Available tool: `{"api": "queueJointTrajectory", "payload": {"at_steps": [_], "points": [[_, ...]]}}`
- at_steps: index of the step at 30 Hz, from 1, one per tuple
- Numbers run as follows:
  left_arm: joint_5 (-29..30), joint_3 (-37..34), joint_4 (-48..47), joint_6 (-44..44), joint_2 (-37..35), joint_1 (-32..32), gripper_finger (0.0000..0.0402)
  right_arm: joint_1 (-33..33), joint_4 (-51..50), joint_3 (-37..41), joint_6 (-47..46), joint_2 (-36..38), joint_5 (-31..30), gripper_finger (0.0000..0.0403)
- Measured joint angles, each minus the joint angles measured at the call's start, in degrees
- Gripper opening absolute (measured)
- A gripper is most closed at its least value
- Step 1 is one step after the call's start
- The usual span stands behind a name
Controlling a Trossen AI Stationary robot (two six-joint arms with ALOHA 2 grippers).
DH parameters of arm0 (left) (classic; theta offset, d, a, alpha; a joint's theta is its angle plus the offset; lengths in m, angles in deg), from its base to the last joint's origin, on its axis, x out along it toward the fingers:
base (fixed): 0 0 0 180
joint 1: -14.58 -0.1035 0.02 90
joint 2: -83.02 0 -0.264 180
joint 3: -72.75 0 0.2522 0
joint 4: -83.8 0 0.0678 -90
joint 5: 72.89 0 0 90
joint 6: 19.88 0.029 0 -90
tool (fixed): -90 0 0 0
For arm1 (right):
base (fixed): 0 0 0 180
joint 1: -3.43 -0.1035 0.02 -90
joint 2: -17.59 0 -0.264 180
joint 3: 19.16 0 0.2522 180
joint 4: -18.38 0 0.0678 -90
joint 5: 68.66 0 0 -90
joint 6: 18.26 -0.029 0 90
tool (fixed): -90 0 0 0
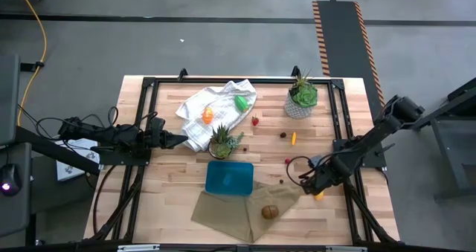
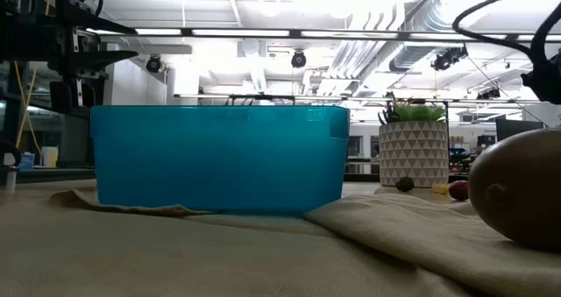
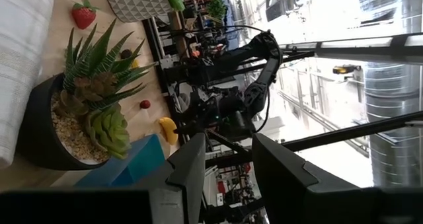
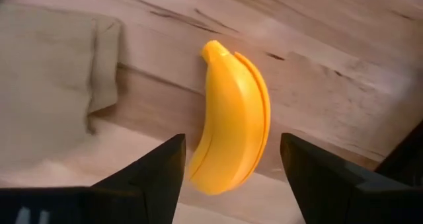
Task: Pick and placing Produce into tupperware
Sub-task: Put the banana into the blue bin
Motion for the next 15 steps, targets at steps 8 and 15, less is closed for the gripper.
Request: {"api": "queueJointTrajectory", "payload": {"at_steps": [8,15], "points": [[-0.9,0.0,-0.1,-0.2,0.0,0.0,0.0115,0.0,1.0,0.0,0.4,-4.2,0.0,0.0239],[-1.0,0.0,-0.1,-0.2,0.0,0.0,0.0115,0.0,4.3,0.0,0.1,-6.5,0.1,0.0238]]}}
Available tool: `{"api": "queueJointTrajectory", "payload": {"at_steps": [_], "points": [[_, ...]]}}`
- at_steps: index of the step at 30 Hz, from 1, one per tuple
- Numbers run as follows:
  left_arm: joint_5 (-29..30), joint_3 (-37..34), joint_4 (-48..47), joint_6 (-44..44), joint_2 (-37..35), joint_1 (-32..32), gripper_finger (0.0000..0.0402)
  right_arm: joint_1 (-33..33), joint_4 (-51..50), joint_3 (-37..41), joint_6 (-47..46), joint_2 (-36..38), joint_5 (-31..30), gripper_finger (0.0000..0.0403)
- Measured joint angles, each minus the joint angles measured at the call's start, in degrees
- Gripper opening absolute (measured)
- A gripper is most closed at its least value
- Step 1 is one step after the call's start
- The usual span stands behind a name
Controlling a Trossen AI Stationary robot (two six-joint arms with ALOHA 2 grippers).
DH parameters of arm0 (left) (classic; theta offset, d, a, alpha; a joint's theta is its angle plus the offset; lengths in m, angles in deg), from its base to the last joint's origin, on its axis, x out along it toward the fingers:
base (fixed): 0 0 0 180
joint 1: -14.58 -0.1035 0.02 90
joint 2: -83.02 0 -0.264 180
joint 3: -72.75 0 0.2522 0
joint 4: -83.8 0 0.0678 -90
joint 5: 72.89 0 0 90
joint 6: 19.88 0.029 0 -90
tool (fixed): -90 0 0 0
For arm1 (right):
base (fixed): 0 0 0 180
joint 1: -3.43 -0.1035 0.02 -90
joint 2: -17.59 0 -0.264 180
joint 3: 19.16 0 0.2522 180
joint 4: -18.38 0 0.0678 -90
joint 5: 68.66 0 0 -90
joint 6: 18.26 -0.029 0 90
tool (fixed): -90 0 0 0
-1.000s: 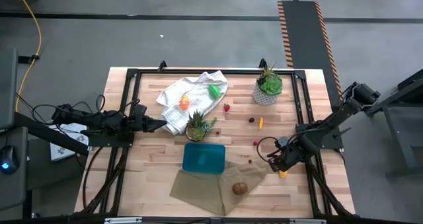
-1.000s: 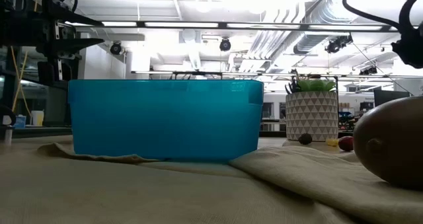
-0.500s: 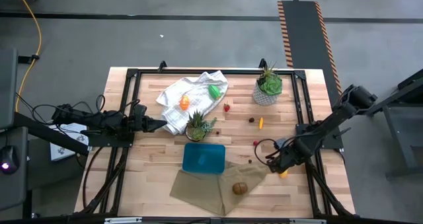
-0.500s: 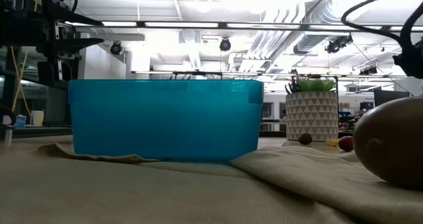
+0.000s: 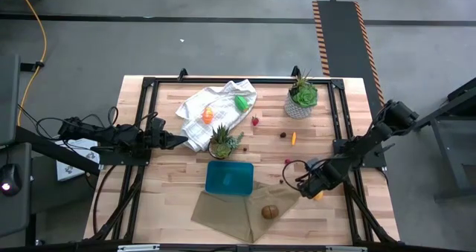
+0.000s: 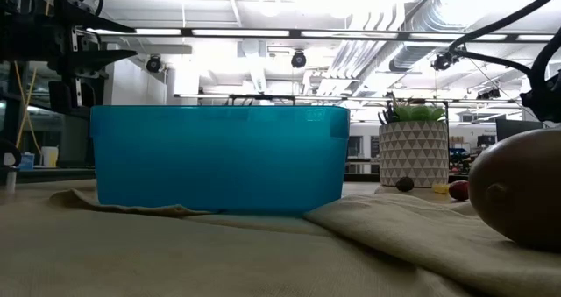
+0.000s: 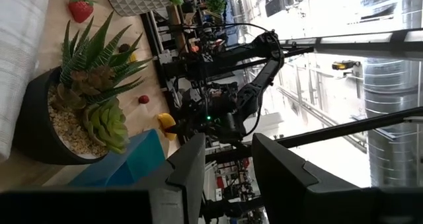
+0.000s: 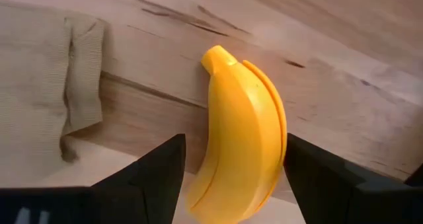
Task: Pick and placing Produce into tupperware
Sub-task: Put the banana into the blue bin
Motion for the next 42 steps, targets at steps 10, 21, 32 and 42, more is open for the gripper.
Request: {"api": "queueJointTrajectory", "payload": {"at_steps": [10,21,32,42], "points": [[0.0,0.0,0.0,0.0,0.0,0.0,0.0115,0.0,0.3,0.0,-0.3,-0.1,0.2,0.0197],[0.0,0.0,0.0,0.3,0.0,0.0,0.0115,0.0,0.2,0.0,-1.6,-0.1,0.6,0.016],[0.0,0.0,0.0,0.4,0.0,0.0,0.0115,0.7,-1.0,-2.8,0.7,-0.1,0.5,0.0154],[0.0,0.0,0.0,0.4,0.0,0.0,0.0115,6.7,-5.9,-10.7,9.9,-0.1,-3.3,0.0154]]}}
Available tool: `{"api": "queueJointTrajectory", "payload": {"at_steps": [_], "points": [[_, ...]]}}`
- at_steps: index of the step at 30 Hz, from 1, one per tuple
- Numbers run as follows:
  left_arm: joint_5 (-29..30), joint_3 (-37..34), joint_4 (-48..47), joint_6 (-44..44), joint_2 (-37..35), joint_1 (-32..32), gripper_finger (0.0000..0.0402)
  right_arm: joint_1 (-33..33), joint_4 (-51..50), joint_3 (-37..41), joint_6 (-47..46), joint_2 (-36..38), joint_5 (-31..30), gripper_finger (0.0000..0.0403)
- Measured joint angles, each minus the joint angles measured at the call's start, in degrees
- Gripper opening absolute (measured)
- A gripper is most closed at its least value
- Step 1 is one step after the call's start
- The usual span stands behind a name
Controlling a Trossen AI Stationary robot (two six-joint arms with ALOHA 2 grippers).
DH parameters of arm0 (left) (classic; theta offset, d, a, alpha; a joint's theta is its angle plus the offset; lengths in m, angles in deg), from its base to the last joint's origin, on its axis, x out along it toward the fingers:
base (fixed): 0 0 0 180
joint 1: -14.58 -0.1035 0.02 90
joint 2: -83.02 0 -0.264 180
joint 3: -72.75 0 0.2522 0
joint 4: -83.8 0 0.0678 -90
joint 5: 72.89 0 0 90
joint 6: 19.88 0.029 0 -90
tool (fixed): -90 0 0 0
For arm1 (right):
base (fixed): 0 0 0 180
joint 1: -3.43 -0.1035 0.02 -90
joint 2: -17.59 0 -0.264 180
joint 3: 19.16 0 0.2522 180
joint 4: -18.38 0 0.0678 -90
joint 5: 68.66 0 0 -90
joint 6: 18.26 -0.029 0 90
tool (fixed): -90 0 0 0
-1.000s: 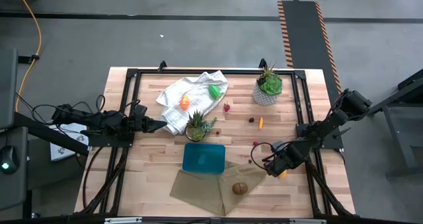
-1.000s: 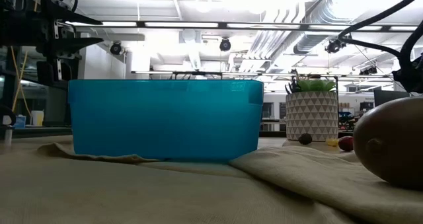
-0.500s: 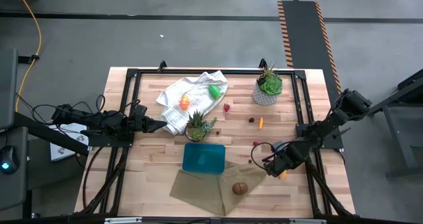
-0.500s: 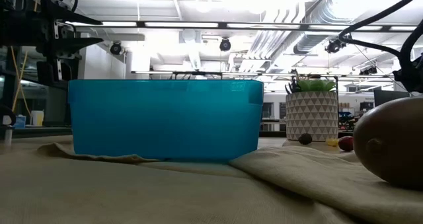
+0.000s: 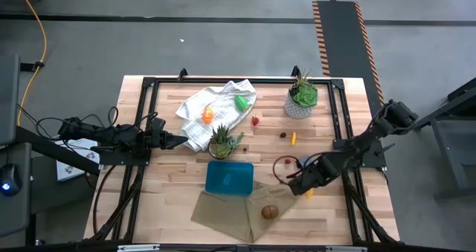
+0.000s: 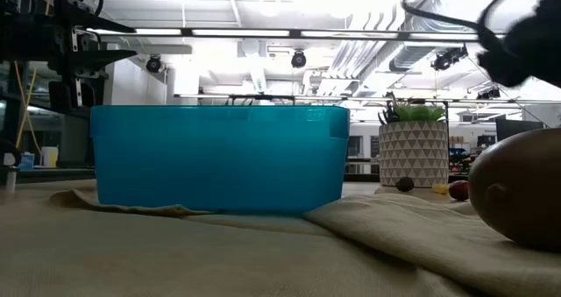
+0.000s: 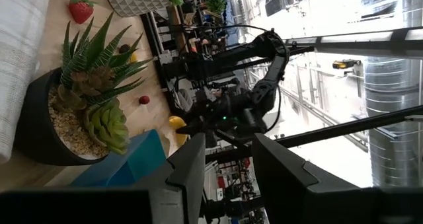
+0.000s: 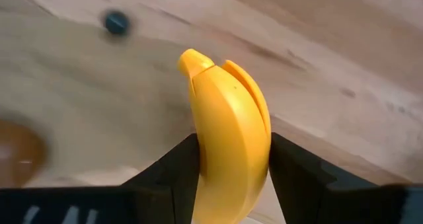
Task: Pick and placing Produce into tupperware
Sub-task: Put the banana into the blue bin
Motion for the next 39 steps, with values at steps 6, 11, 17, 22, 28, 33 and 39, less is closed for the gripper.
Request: {"api": "queueJointTrajectory", "payload": {"at_steps": [6,11,17,22,28,33,39], "points": [[0.0,0.0,0.0,0.0,0.0,0.0,0.0115,4.7,-4.8,-7.2,9.1,0.0,-3.0,0.0154],[0.0,0.0,0.0,0.0,0.0,0.0,0.0115,8.9,-6.6,-13.8,18.2,0.0,-6.7,0.0154],[0.0,0.0,0.0,0.0,0.0,0.0,0.0115,13.6,-5.8,-19.5,29.0,0.0,-9.5,0.0154],[0.0,0.0,0.0,0.0,0.0,0.0,0.0115,16.5,-2.8,-21.4,36.5,0.0,-9.7,0.0154],[0.0,0.0,0.0,0.0,0.0,0.0,0.0115,18.7,6.9,-21.4,45.2,0.0,-7.2,0.0154],[0.5,0.0,0.0,0.1,0.0,0.0,0.0115,20.2,15.0,-21.4,51.7,0.0,-4.9,0.0154],[1.5,0.0,0.1,1.2,0.0,0.0,0.0115,21.7,22.5,-21.4,59.3,0.0,-3.5,0.0154]]}}
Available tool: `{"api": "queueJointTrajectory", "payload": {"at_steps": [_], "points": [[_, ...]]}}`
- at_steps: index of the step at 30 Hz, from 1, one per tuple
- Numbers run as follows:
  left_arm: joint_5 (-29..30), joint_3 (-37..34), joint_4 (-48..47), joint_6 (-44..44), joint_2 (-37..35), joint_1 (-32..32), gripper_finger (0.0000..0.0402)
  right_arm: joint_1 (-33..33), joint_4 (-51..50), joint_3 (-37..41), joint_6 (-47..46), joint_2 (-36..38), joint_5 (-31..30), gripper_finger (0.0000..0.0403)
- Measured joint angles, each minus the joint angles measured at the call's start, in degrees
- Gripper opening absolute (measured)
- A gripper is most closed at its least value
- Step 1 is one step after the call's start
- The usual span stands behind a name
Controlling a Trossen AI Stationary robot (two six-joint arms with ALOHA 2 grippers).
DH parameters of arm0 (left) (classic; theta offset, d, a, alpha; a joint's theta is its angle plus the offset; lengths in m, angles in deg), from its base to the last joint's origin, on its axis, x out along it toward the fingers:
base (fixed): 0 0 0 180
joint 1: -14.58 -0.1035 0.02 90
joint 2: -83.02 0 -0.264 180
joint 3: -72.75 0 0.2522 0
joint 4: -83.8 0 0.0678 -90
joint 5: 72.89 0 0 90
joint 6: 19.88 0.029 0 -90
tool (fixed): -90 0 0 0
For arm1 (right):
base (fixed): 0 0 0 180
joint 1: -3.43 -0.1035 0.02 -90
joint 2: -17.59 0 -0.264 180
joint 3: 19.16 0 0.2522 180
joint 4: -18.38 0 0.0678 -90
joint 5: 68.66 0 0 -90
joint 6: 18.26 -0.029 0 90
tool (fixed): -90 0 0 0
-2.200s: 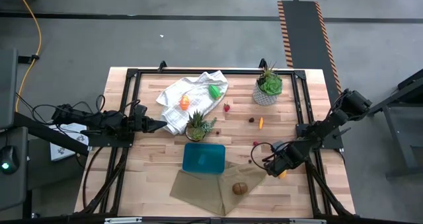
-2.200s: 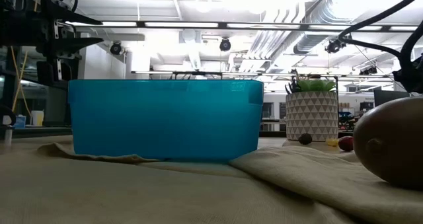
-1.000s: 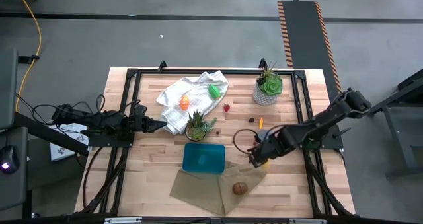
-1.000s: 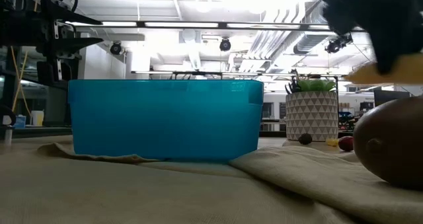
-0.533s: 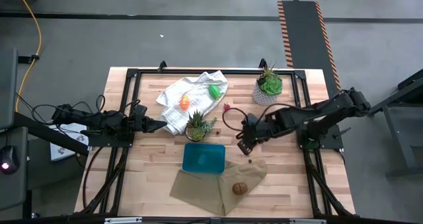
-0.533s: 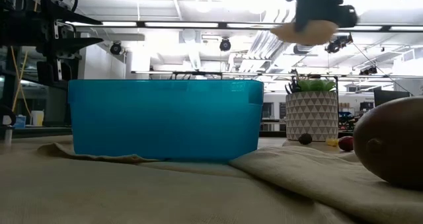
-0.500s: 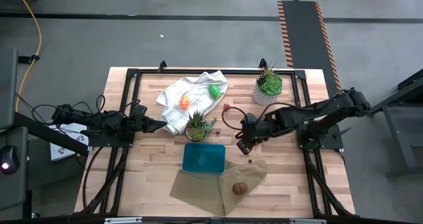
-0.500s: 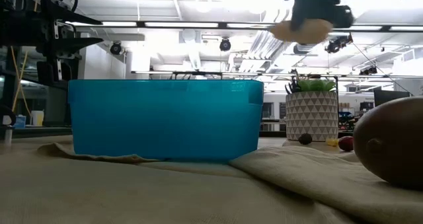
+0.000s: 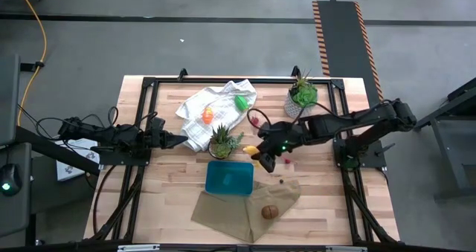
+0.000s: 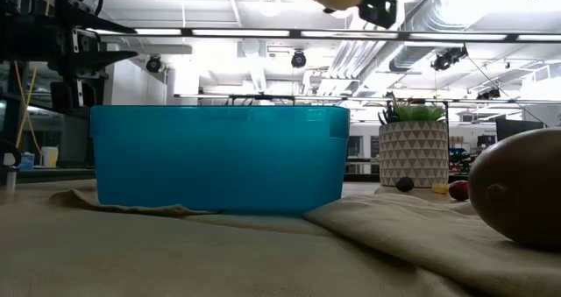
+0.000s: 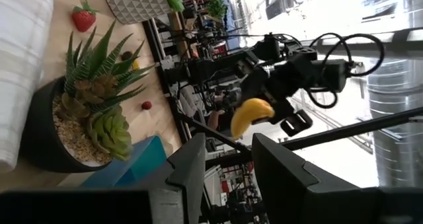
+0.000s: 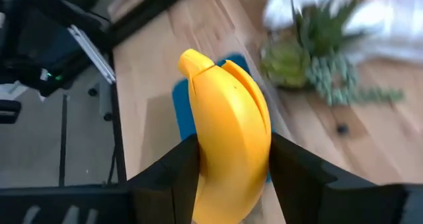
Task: Pick and placing Produce into tupperware
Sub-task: Put the banana into the blue bin
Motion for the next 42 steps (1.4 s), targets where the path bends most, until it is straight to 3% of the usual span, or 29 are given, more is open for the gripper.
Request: {"api": "queueJointTrajectory", "payload": {"at_steps": [8,16,24,29,42], "points": [[0.5,0.0,0.1,0.0,0.0,0.0,0.0115,1.5,9.1,0.0,7.5,0.0,4.5,0.0154],[3.1,0.0,2.0,0.4,0.0,0.0,0.0115,2.0,9.3,0.0,12.4,-0.2,5.3,0.0154],[2.2,3.4,13.0,12.2,0.7,0.0,0.0115,1.6,8.5,0.0,12.1,-3.2,6.7,0.0154],[1.0,12.8,4.9,19.9,6.0,0.0,0.0115,1.9,8.5,0.0,11.0,-6.0,6.9,0.0154],[-10.5,39.7,-26.7,34.5,28.8,0.0,0.0115,2.5,8.5,-0.4,7.0,-10.4,9.5,0.0154]]}}
